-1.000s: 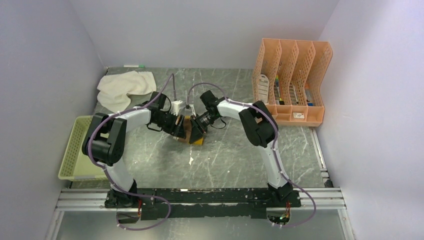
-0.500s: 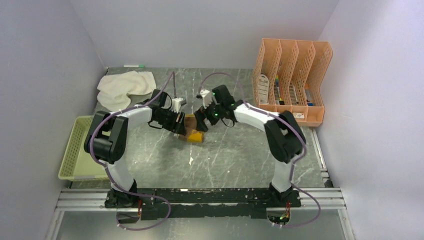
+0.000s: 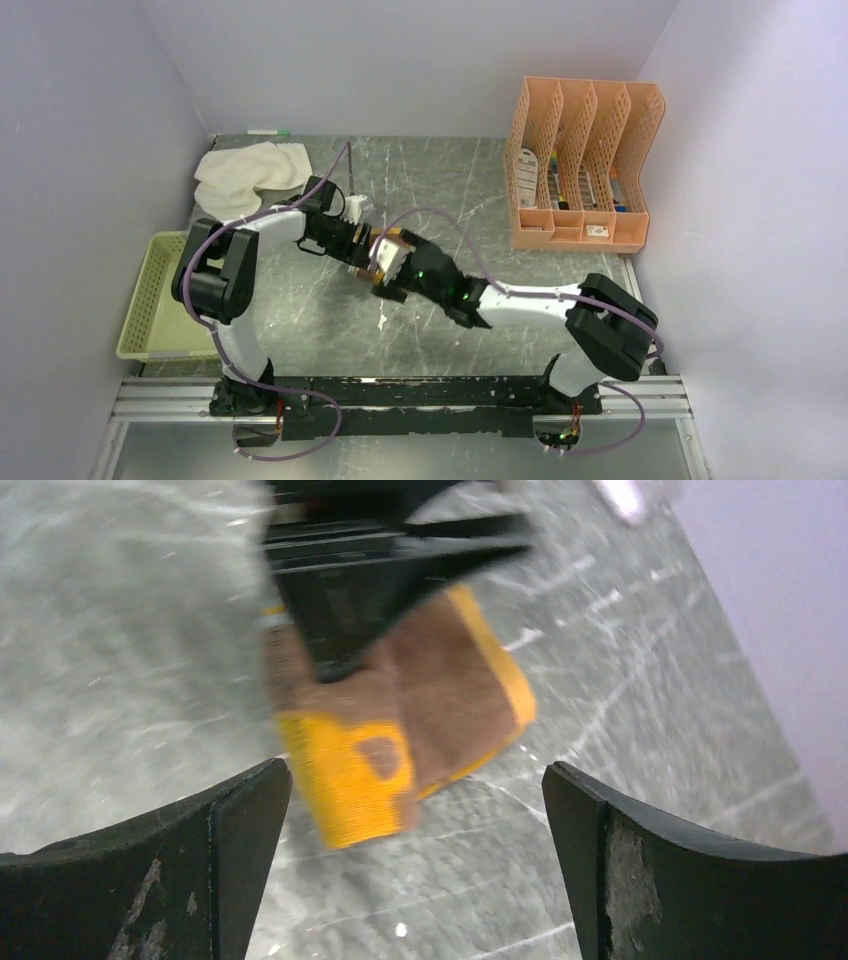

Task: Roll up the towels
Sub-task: Roll the towel at the center of the board.

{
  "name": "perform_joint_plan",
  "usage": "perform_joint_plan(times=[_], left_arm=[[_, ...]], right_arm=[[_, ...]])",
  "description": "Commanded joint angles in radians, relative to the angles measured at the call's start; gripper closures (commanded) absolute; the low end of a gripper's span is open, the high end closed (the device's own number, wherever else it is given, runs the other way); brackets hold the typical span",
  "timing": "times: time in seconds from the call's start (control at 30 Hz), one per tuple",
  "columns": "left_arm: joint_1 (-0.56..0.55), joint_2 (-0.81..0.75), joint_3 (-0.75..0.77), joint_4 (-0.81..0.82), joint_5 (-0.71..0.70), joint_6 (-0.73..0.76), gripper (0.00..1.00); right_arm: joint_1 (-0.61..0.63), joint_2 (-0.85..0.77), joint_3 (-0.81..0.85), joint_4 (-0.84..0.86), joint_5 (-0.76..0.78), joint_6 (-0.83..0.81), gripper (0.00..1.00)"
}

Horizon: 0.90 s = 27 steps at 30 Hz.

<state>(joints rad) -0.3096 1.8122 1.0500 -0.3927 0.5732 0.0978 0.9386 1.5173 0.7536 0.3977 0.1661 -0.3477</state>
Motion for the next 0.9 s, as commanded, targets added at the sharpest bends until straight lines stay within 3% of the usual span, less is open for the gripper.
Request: perform_joint_plan(times=[0.0,0.23,0.53,0.7,0.87], left_arm=[[-0.005,0.108,-0.02,-0.122,-0.059,0.047,0.26],[0.017,0.105,-0.013,-0.124,-0.021,0.048,0.25],[0.03,0.103,-0.017,-0.129,-0.027,0.047,0.24],[0.03,0.091,-0.027,-0.13,-0.039,0.045,0.24],[0.032,0.065,-0.043,-0.118,-0.031,0.025,0.22]], right_arm=[[0.079,0.01,-0.043,0.101,0.108,-0.254,0.0],[0.08,0.094,0.066,-0.042,0.035,-0.285,0.07],[0.08,0.193,0.19,-0.257,-0.171,-0.242,0.11],[0.076,0.243,0.22,-0.331,-0.146,-0.228,0.13],[0.073,0.264,0.176,-0.279,-0.076,-0.227,0.13]])
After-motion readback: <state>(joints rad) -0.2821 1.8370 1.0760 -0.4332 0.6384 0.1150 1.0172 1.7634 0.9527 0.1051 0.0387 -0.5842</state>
